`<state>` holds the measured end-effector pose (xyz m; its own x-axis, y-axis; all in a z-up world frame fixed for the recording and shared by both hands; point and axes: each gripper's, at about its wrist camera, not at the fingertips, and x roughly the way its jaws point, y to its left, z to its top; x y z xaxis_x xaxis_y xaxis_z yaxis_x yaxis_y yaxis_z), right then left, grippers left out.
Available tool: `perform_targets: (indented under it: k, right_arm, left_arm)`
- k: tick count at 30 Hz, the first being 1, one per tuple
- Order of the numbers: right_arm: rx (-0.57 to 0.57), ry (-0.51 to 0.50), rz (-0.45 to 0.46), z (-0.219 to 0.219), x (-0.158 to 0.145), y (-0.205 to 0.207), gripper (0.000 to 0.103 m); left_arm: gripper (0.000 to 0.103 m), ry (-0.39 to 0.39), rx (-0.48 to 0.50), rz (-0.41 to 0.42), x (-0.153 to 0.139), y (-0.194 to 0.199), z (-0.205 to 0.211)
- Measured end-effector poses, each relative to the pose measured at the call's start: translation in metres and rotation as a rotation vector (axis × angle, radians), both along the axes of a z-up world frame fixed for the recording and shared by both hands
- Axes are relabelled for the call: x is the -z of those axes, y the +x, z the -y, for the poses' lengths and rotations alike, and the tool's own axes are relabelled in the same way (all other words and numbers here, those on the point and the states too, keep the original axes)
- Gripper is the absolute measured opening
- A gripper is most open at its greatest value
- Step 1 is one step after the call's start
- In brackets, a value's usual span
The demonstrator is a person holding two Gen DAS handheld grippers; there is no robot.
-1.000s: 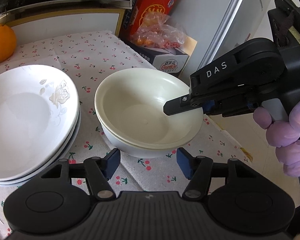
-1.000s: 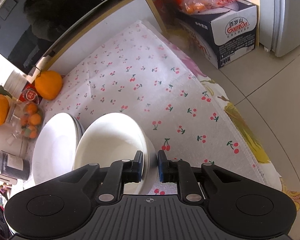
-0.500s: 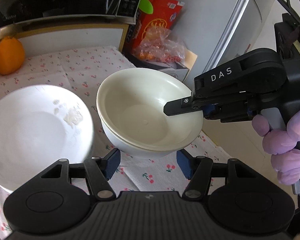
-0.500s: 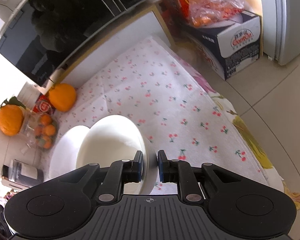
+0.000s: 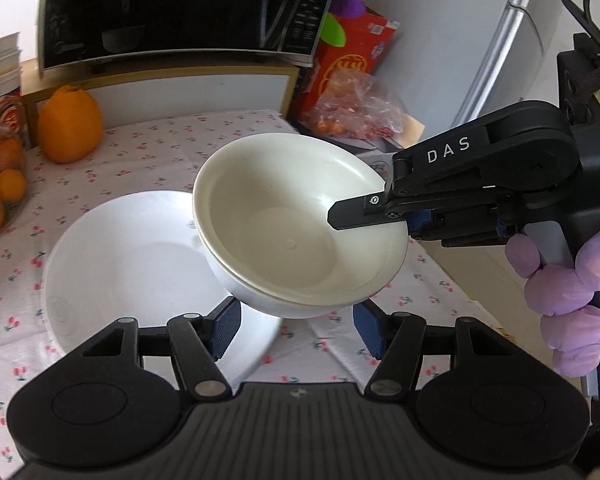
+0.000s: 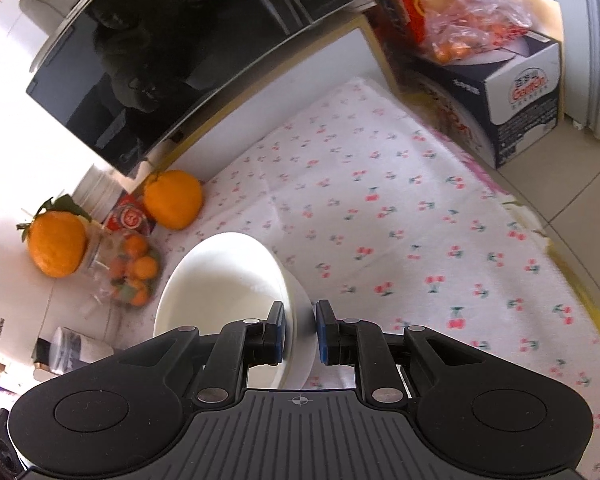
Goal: Organize plates and bowls
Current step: 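Lift the nested bowls with both grippers onto the white plate stack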
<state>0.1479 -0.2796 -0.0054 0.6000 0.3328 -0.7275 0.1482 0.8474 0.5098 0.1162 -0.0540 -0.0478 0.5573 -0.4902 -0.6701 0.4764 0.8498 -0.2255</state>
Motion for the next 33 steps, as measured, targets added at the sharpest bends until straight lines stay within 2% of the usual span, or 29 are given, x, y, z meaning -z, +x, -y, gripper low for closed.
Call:
perform_targets:
  k: [18,33]
  right_arm:
    - [-0.026,0.046,-0.015,-0.054,0.021,0.022,0.017]
    - [-0.033,0.049,-0.055,-0.070,0.035,0.033,0.017]
  left_arm:
    - [0.060,0.030,-0.103,-0.043,0.008,0.012,-0.041]
    - [0.061,0.062,-0.130,-0.071,0.017,0.017,-0.046]
